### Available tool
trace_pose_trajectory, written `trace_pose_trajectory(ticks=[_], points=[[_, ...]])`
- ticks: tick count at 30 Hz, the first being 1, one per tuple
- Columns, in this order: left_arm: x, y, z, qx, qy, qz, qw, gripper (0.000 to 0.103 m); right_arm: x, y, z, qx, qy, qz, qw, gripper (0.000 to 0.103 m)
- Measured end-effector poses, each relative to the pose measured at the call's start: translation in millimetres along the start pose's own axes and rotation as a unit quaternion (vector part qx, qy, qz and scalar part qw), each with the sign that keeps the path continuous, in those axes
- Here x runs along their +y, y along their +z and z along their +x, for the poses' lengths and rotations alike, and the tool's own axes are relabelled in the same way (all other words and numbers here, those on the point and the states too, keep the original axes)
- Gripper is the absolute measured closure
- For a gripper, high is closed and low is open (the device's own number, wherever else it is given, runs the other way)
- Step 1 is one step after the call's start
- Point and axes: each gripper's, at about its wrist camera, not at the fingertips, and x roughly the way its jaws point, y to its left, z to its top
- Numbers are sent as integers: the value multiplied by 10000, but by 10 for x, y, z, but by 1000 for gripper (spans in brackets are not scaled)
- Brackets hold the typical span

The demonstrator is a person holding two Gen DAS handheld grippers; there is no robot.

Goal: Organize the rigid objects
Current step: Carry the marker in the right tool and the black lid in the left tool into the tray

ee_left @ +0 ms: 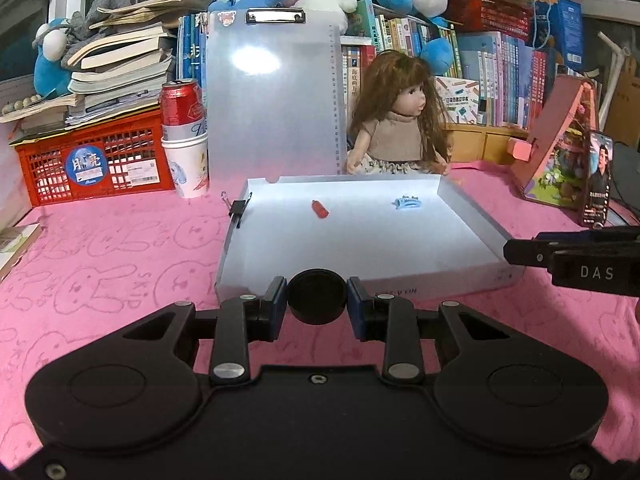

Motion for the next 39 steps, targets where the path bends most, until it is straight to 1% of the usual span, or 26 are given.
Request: trace_pose_trajectory(ticks=[4,7,9,12,16,19,22,24,27,31,34,36,39], points=[[-18,133,171,-9,-23,-26,10000,72,-33,110,121,69,-16,172,9998,55],[-13,260,310,-5,-166,-70,9998,72,-83,212,224,152,24,404,9991,55],[-8,336,410,58,-241,-122,9996,72,-118,291,321,270,77,562,9980,55],[-6,454,617,288,-330,-164,9989,72,-174,390,479,455,92,823,9955,55],[14,544,904,527,-355,-339,9974,72,-224,481,670,550,138,1055,9928,55],[27,580,1100,560,-343,-453,9968,72,-264,543,836,639,159,1247,9900,55],[19,625,1265,527,-370,-465,9968,72,-301,599,1012,782,192,1416,9866,55],[14,661,1360,550,-404,-440,9967,72,-324,632,1125,889,175,1460,9851,55],[17,706,1524,699,-424,-420,9958,72,-360,675,1263,1003,120,1514,9833,55],[10,743,1725,882,-257,-342,9952,72,-375,722,1396,1067,17,1451,9836,55],[6,740,1845,1052,-141,-299,9939,72,-366,731,1496,1217,-75,1327,9836,54],[3,742,1898,1106,-129,-273,9934,72,-358,733,1562,1285,-202,1214,9840,54],[-5,744,1969,1136,-83,-233,9932,72,-369,728,1641,1322,-267,1178,9838,54]])
